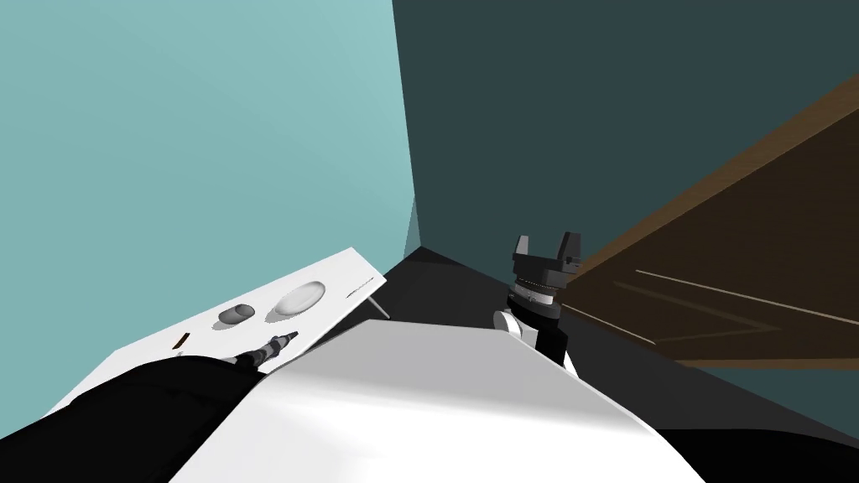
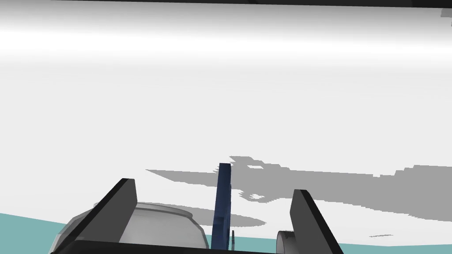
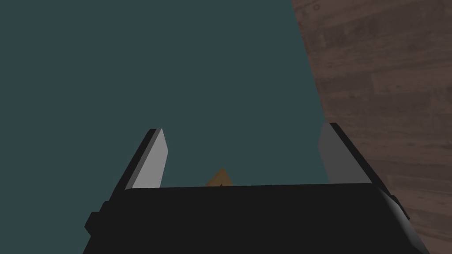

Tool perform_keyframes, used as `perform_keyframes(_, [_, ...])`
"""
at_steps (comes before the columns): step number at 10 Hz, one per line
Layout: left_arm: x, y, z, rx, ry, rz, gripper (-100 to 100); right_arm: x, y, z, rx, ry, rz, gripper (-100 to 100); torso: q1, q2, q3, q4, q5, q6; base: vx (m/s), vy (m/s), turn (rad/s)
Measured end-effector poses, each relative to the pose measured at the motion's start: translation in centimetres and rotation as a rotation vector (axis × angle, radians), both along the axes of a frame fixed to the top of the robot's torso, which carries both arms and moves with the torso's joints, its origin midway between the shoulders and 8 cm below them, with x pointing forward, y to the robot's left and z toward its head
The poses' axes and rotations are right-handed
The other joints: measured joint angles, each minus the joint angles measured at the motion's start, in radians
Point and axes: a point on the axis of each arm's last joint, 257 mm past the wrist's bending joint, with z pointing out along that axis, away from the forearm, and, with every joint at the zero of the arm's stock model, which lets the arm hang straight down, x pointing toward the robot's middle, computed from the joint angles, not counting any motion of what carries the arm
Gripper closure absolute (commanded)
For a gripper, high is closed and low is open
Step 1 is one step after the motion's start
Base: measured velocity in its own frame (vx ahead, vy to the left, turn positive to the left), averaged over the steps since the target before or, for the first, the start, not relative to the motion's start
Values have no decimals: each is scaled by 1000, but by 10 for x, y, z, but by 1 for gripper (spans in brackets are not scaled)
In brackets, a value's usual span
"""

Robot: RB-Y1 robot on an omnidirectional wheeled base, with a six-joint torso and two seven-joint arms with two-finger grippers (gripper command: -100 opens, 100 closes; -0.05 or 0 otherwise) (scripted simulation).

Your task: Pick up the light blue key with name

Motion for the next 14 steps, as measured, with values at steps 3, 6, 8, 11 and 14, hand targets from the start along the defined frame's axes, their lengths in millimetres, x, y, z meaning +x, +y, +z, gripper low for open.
perform_keyframes(3, [2, 2, 0, 4, -8, 21, 100, 0, 0, 0, 0, 0, 0, 0, 0, -3, -1, 0, 0, 0, -33, -3, -27])
perform_keyframes(6, [-2, 4, 1, 10, -5, 30, 100, 0, 0, 0, 0, 0, 0, 0, 1, -3, -1, 1, 2, 4, -2, 0, 13])
perform_keyframes(8, [-2, 4, 0, 8, -5, 30, 0, 0, 0, 0, 0, 0, 0, 0, 1, -3, -1, 1, 1, 4, 0, 0, 0])
perform_keyframes(11, [-1, 0, 1, -9, -14, 18, 100, 0, 0, 0, 0, 0, 0, 0, -1, -10, -5, -1, 1, 1, 98, -13, 152])
perform_keyframes(14, [-3, -2, 2, -14, -5, -14, 100, 0, 0, 0, 0, 0, 0, 0, 1, -10, -5, -1, 1, 4, 96, 3, 91])
